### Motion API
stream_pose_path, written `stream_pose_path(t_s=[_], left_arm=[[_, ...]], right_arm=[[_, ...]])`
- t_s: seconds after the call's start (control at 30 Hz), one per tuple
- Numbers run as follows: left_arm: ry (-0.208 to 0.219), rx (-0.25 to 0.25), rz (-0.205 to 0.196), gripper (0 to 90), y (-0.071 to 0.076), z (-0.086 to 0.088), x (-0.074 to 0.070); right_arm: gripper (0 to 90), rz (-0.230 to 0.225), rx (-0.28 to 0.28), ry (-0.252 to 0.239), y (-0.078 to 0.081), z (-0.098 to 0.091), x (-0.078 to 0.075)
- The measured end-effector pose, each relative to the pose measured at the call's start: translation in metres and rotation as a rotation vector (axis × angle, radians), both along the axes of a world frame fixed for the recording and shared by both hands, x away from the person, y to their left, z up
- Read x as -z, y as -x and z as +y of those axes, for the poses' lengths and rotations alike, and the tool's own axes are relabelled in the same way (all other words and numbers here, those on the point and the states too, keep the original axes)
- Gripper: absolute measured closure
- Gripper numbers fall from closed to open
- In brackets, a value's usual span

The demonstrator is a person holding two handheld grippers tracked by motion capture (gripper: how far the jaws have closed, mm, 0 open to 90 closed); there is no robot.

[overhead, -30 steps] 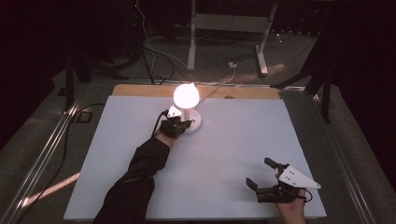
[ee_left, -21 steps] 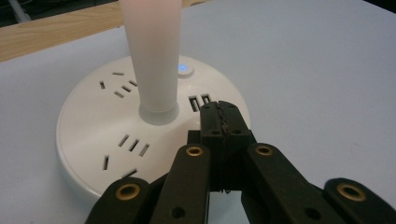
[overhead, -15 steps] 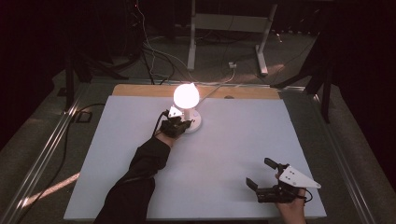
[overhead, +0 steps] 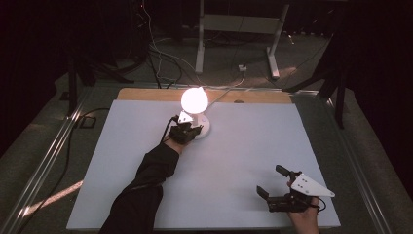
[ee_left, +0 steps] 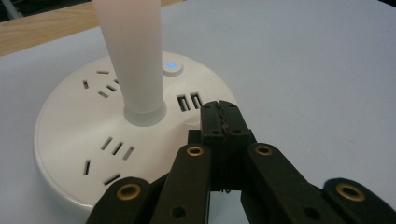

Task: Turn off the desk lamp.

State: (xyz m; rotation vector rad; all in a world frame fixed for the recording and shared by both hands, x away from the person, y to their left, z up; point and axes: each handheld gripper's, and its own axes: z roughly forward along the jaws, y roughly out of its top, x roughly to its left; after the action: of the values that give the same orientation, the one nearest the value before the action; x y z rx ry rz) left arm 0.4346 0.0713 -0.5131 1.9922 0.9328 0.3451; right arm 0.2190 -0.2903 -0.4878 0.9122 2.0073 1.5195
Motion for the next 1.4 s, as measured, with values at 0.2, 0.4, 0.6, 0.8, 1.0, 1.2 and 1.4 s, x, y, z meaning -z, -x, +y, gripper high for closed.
stream_pose_path(t_s=[0.2,0.4,0.6,0.8,1.0,1.2,1.4], left_arm=[[0.006,-0.027,-0.011,90.0,-0.003,0.004,-0.003],[-0.008,-0.021,-0.005,90.0,-0.004,0.004,-0.003],[-0.020,-0.016,-0.006,90.0,-0.003,0.003,-0.002],[-0.018,-0.024,-0.027,90.0,-0.001,0.003,0.000],[-0.016,-0.026,-0.010,90.0,-0.003,0.003,-0.005],[-0.006,-0.023,-0.019,90.0,-0.003,0.005,-0.015],[-0.005,-0.019,-0.017,90.0,-0.002,0.005,-0.017]], right_arm=[[0.0,-0.001,0.000,-0.001,0.000,0.000,0.000],[0.0,-0.001,-0.001,-0.002,0.000,-0.001,0.000],[0.0,-0.003,0.000,-0.002,0.000,-0.001,0.000],[0.0,-0.004,0.000,-0.002,0.000,0.000,-0.001],[0.0,-0.004,0.001,-0.007,0.001,-0.001,-0.001],[0.0,0.000,0.000,-0.004,0.000,0.000,0.000],[0.0,-0.001,0.001,-0.004,0.000,-0.001,0.000]])
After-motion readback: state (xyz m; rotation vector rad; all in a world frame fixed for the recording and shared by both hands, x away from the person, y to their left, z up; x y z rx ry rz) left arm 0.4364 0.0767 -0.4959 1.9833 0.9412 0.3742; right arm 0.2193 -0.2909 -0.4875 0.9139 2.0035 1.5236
